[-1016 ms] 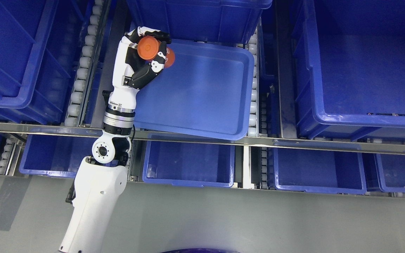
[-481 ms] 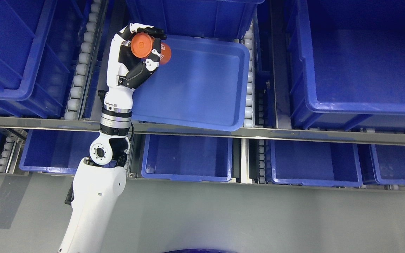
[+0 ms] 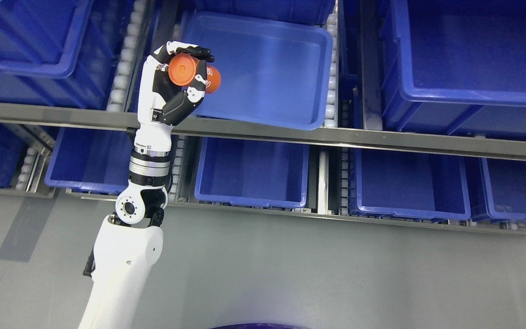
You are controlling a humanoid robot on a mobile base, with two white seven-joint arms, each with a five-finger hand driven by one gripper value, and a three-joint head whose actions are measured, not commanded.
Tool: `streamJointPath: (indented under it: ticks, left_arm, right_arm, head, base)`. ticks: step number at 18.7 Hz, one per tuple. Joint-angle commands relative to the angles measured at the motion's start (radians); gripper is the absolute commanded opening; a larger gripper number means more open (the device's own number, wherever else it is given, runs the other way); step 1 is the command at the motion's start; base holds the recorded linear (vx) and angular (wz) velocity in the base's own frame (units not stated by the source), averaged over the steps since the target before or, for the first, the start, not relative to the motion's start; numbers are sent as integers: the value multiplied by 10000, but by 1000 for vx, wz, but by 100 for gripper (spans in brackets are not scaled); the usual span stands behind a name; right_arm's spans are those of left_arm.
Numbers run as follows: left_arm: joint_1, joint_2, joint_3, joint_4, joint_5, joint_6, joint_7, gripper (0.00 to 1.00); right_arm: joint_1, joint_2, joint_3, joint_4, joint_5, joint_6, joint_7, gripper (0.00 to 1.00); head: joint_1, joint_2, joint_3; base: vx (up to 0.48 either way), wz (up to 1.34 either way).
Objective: Grab orange capacitor from left shelf to right desk
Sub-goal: 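Lift the capacitor with the left hand up out of the bin, then hold the capacitor in the left hand while turning toward the steel table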
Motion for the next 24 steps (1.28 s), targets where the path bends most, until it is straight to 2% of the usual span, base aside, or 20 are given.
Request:
streamJointPath:
  ticks: [1,10,14,19,24]
  left_arm:
    - [192,175,-2,-179,5,1,-4,2]
    - [420,175,-2,-501,5,-91,-4,2]
    - [805,175,-382,-531,5,-1025,-4,2]
    - [790,175,-462,-654,-10,-1058,11,2]
    - [822,175,-523,-639,-10,-1012,11,2]
  right_arm:
    - [-16,-175,-107,-337,46,1,-1,100]
    - [-16,-175,-107,-337,46,1,-1,100]
    - [-16,-175,-107,-337,46,1,-16,100]
    - [-16,-175,-107,-337,46,1,-1,100]
    - [-16,-175,-107,-337,46,1,-1,100]
  head:
    - [0,0,0]
    - [0,-1,0]
    - [0,-1,0]
    - [0,-1,0]
    - [0,-1,0]
  base:
    - [-163,199]
    - [-176,98]
    - [-160,-149]
    - [-105,-829]
    - [-4,-1520]
